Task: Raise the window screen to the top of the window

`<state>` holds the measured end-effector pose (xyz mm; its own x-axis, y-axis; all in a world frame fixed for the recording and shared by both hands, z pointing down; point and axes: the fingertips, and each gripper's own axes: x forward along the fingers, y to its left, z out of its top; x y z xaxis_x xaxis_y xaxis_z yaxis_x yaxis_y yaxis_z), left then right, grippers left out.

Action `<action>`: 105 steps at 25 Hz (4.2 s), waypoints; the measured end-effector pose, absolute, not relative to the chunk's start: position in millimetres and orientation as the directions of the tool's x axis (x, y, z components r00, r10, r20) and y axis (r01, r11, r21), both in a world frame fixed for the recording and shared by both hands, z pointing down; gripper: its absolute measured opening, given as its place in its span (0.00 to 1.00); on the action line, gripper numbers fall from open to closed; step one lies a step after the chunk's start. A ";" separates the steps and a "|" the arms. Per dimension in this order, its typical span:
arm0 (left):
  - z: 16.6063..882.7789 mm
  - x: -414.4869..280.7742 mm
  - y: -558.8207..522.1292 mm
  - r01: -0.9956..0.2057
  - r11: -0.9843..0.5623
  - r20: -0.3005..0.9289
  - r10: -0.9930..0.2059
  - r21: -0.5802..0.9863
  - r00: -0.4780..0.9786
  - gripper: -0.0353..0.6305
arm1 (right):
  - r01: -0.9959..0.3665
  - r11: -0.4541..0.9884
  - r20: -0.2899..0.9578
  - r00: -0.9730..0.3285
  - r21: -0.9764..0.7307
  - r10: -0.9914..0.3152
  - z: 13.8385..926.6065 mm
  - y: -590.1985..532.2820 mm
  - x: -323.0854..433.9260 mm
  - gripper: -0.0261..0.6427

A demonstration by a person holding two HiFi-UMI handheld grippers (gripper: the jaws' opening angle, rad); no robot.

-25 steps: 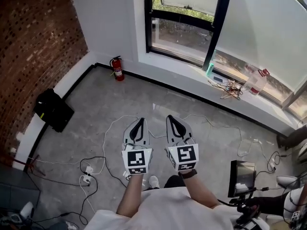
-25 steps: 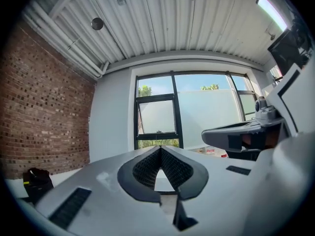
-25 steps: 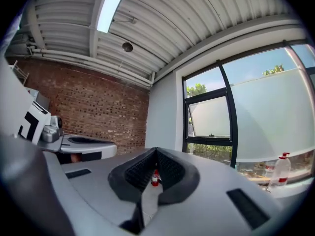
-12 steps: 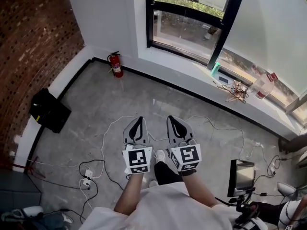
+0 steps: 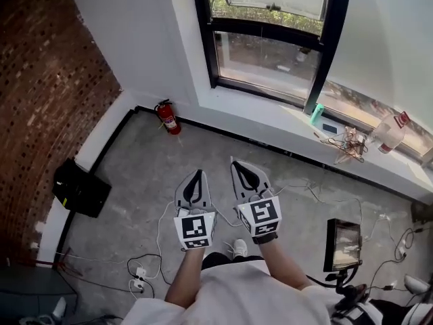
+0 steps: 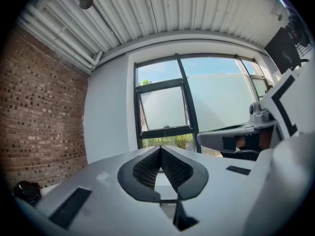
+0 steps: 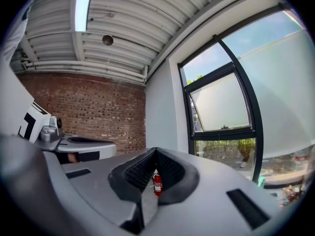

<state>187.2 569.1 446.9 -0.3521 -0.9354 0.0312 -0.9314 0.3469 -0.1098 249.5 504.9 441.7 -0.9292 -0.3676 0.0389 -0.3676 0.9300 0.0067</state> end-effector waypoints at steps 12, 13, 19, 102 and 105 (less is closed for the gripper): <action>470.4 116.6 448.2 -0.962 0.266 0.064 -0.961 -0.064 -0.270 0.05 | -0.370 0.928 0.089 -0.927 -0.046 -0.365 471.5 391.2 180.5 0.04; 471.0 108.6 433.5 -0.966 0.253 0.058 -0.965 -0.052 -0.256 0.05 | -0.376 0.926 0.092 -0.924 -0.042 -0.371 473.4 380.9 172.0 0.04; 459.4 45.4 336.1 -0.978 0.204 0.024 -0.979 -0.036 -0.205 0.05 | -0.391 0.920 0.089 -0.917 -0.008 -0.389 467.3 308.4 107.2 0.04; 542.0 -151.9 -435.6 -0.392 -0.474 0.443 -0.880 -0.788 0.172 0.57 | -0.827 0.555 0.176 -0.561 -0.088 -0.809 500.5 -395.9 -61.8 0.04; 542.1 -151.6 -435.7 -0.388 -0.467 0.435 -0.884 -0.795 0.171 0.57 | -0.828 0.553 0.217 -0.558 -0.091 -0.801 517.7 -398.4 -62.2 0.04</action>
